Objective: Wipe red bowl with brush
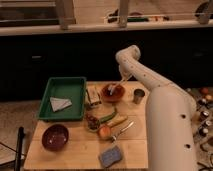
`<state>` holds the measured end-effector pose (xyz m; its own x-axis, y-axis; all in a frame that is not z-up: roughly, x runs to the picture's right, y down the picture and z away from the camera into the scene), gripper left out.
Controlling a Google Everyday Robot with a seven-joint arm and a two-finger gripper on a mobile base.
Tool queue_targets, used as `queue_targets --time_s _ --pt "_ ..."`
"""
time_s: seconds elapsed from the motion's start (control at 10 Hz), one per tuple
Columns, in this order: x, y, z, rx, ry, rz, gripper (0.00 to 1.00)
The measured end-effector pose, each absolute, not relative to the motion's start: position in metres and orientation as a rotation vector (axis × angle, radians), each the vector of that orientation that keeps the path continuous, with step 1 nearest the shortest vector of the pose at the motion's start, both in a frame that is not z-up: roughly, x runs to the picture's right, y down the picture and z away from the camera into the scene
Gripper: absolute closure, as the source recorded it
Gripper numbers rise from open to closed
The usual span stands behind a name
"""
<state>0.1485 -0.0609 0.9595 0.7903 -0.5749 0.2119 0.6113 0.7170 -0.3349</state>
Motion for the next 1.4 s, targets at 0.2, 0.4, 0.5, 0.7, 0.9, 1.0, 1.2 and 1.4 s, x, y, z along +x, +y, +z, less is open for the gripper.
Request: queue_targets --time_s 0.2,0.4,0.5,0.7,0.9,1.0,1.2,1.4 --pt "0.140 -0.053 0.954 -0.429 -0.149 -0.711 1.00" --pt "0.147 -0.048 0.945 -0.459 -0.152 -0.718 1.00" --pt "0.153 -0.044 0.939 -0.487 -0.150 -0.724 1.00" --pt "0.166 -0.040 0.930 -0.535 -0.138 -0.726 1.00" --pt "0.177 -0.040 0.922 -0.585 -0.113 -0.729 1.00" --pt "0.182 -0.041 0.918 -0.603 -0.096 -0.730 1.00" --pt "0.194 -0.046 0.910 -0.617 -0.044 -0.711 1.00" --pt "0.201 -0.051 0.907 -0.609 0.003 -0.692 1.00"
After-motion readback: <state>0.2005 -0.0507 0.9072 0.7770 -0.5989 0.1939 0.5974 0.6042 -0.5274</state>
